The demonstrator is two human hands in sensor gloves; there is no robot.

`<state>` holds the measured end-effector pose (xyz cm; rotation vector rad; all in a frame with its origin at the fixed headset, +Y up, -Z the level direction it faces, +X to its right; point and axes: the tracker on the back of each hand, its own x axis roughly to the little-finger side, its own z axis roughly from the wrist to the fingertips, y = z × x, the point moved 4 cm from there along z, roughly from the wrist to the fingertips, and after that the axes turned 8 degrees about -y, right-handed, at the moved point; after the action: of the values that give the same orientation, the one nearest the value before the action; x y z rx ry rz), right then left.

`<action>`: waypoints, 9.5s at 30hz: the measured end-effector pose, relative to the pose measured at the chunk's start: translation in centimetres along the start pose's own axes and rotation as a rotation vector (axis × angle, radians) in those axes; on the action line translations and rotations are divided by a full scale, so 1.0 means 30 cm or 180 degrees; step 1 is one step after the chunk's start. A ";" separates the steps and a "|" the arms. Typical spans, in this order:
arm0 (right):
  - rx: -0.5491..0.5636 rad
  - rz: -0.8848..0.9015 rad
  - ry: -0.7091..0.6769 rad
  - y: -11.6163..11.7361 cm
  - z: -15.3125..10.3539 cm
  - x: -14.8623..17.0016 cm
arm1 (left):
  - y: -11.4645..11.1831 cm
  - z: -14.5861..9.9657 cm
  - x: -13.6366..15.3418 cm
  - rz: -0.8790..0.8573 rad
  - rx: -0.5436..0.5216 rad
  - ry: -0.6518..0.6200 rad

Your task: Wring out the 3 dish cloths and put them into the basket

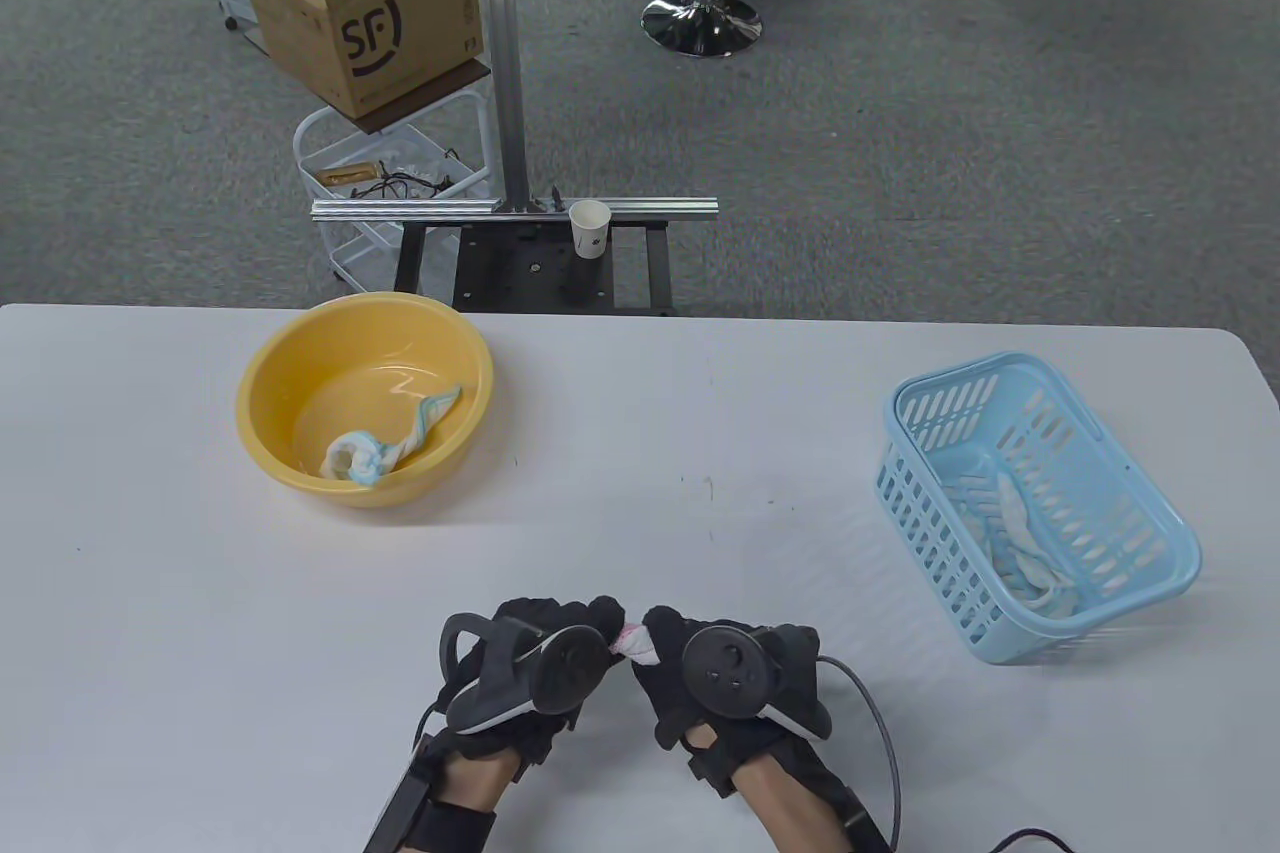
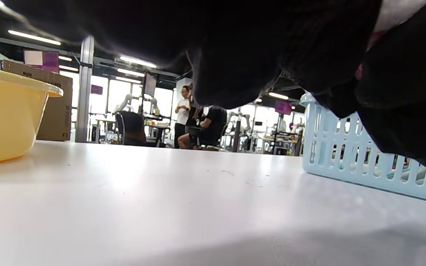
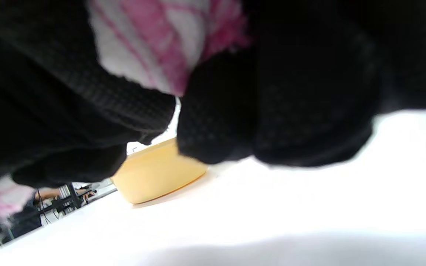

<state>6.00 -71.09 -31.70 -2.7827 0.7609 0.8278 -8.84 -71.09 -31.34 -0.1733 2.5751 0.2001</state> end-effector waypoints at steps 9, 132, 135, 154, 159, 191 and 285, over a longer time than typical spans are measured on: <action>-0.0299 0.1096 0.0420 0.046 -0.006 0.100 | 0.020 -0.001 -0.035 0.0143 -0.0165 -0.0165; 0.0162 -0.0561 0.0386 0.015 -0.016 0.167 | -0.097 -0.148 0.364 -0.0650 0.0254 0.1540; 0.0160 -0.0522 0.0388 0.017 -0.016 0.168 | -0.084 -0.152 0.366 -0.0660 0.0202 0.1585; 0.0142 -0.0487 0.0422 0.019 -0.019 0.173 | 0.219 -0.129 0.633 -0.0284 -0.0219 0.1976; 0.0091 -0.0458 0.0470 0.023 -0.022 0.183 | 0.183 -0.120 0.758 -0.0367 0.0063 0.2221; -0.0015 -0.0364 0.0437 0.040 -0.016 0.173 | 0.508 -0.134 0.698 -0.1221 -0.0948 0.1613; 0.0990 0.3468 0.0653 0.036 -0.023 0.241 | -0.198 -0.101 0.252 -0.4461 0.0912 0.0428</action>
<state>10.99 -75.30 -35.04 -2.0424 2.2709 0.4318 -15.80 -78.08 -33.46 -1.7630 1.9698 -0.6947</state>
